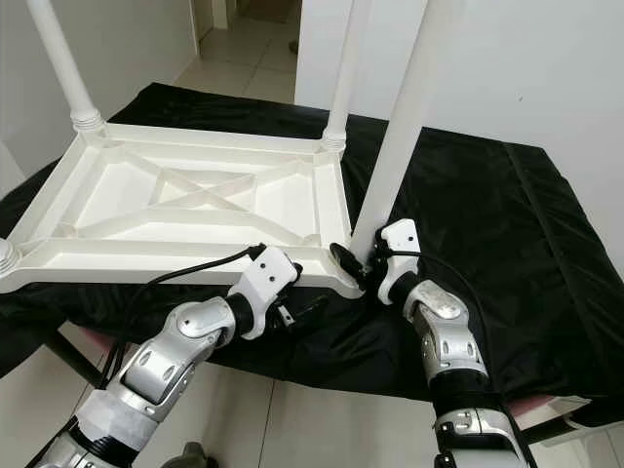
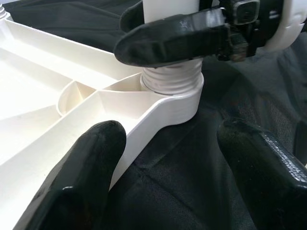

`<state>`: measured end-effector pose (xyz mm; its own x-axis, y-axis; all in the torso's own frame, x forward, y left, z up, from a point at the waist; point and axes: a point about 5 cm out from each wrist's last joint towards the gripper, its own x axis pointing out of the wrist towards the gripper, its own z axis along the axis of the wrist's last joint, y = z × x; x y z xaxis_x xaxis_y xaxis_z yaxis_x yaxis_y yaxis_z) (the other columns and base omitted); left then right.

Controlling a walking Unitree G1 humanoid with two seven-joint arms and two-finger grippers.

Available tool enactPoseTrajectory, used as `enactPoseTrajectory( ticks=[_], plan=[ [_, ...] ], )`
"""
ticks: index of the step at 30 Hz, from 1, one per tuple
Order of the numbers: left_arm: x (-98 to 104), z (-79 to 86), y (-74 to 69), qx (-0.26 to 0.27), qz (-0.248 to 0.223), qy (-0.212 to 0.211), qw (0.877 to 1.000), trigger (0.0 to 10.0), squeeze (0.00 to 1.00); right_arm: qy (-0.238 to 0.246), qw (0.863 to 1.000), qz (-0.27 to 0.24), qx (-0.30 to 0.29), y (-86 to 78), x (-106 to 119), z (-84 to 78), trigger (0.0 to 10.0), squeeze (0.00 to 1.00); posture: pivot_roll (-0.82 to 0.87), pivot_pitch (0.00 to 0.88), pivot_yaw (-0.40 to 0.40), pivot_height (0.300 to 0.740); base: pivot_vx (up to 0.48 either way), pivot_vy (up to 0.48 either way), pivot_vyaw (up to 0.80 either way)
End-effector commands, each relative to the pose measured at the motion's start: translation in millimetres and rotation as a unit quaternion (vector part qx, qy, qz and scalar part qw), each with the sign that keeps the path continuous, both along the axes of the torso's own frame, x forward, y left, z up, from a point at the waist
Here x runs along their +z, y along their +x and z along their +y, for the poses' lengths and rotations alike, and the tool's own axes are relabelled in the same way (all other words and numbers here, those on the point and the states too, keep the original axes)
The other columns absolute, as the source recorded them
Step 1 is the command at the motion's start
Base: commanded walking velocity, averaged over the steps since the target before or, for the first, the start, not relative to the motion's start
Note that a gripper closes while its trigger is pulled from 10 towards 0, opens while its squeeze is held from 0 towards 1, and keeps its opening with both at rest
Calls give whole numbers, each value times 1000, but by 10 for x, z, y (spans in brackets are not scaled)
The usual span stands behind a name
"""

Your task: Building children table

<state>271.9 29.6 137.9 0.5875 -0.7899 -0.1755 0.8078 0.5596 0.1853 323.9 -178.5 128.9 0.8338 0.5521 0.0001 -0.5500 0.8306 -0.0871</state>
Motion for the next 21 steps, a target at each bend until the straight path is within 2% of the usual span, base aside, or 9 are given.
enactPoseTrajectory(
  ticks=[1,6,9,12,15,19,20,21],
  plan=[
    [22,-37,-36,-18,-6,3,1000,10000,0,-6,999,8,-34,9,-51,1,0,0,149,21,-76,740,0,0,0],
    [19,-38,-42,-17,-5,3,1000,10000,0,7,997,12,-74,-20,-78,28,0,0,148,23,-77,740,0,0,0],
    [20,-42,-45,-16,-4,1,1000,10000,0,39,993,8,-112,-65,-48,78,0,0,144,27,-79,740,0,0,0],
    [19,-47,-48,-17,-3,1,1000,10000,0,53,975,22,-216,-113,-94,58,0,0,142,27,-79,740,0,0,0],
    [18,-49,-50,-18,-3,1,1000,10000,0,57,968,26,-241,-139,-114,58,0,0,141,26,-78,740,0,0,0],
    [16,-53,-45,-19,-3,1,1000,10000,0,49,939,14,-340,-272,-119,53,0,0,138,21,-81,740,0,0,0],
    [16,-53,-45,-19,-3,1,1000,10000,0,49,939,14,-340,-272,-119,53,0,0,138,21,-81,740,0,0,0],
    [21,-54,-39,-19,-4,1,1000,10000,0,50,933,13,-356,-305,-109,78,0,0,138,21,-81,740,0,0,0]
  ],
)
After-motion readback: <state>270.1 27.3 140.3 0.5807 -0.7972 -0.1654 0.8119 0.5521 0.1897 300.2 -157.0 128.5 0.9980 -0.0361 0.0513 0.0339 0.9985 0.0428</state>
